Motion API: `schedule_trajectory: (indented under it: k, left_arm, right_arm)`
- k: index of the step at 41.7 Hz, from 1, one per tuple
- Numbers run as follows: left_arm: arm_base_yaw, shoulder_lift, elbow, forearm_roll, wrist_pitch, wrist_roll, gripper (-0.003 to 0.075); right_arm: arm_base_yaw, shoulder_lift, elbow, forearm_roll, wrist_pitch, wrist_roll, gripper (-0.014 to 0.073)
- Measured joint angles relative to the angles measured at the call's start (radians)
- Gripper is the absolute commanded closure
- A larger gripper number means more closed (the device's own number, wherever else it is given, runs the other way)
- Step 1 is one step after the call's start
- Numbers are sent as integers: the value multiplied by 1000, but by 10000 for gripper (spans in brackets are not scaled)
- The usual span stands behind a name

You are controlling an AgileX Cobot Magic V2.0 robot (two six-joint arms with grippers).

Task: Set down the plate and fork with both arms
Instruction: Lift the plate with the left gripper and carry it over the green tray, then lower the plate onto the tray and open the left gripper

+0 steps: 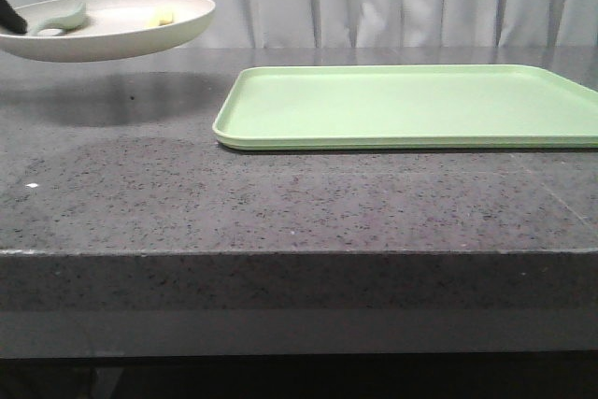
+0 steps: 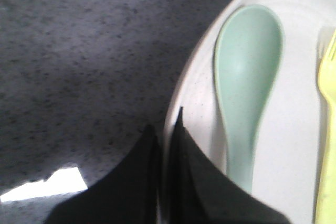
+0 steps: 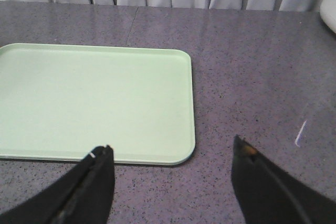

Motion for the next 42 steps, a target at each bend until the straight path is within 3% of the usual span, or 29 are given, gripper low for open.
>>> schedule_trajectory:
  k: [20, 42]
  left_arm:
    - [-348, 18, -120, 127, 5, -252, 738]
    - [-626, 271, -391, 248, -32, -497, 738]
  right_arm:
    - [0, 0, 0, 0, 0, 0, 88]
    - [0, 0, 0, 0, 0, 0, 88]
